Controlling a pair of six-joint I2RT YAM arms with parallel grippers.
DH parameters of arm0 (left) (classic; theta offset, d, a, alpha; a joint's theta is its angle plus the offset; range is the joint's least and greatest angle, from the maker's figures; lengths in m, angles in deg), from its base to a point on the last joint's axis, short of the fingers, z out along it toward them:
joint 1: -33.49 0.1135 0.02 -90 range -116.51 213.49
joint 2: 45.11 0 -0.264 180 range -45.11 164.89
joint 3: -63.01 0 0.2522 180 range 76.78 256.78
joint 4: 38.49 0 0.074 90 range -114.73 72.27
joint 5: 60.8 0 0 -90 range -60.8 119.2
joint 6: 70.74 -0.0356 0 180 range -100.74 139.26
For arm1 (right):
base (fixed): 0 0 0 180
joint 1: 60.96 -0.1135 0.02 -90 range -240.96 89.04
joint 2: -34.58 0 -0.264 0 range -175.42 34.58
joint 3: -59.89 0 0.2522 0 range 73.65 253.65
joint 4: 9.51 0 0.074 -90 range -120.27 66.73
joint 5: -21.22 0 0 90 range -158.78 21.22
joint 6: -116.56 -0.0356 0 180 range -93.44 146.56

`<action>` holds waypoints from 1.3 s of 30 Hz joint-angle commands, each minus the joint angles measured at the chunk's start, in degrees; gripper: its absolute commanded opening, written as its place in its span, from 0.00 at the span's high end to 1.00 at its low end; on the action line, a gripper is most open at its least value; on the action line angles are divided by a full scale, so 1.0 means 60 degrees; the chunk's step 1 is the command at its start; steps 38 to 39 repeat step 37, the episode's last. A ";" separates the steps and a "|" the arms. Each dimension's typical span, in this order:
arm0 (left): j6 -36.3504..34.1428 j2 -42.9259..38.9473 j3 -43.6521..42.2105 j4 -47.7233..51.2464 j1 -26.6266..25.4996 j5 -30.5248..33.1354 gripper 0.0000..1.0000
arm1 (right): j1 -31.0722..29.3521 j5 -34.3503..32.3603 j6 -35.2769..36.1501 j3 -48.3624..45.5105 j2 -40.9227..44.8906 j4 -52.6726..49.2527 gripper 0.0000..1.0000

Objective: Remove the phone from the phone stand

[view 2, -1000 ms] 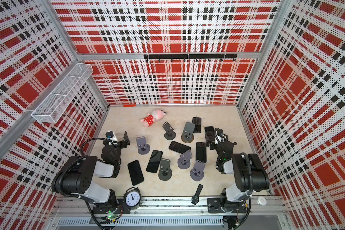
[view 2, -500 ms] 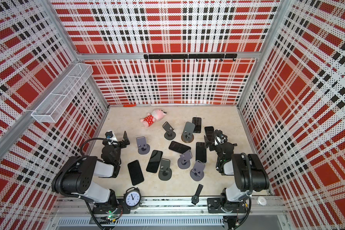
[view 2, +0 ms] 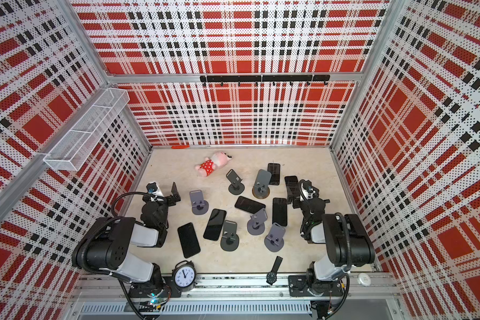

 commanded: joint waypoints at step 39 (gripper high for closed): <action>-0.0065 0.0047 0.0016 -0.0347 -0.0053 0.0097 0.02 | -0.0050 -0.0117 -0.0002 0.0158 -0.0032 -0.0062 0.00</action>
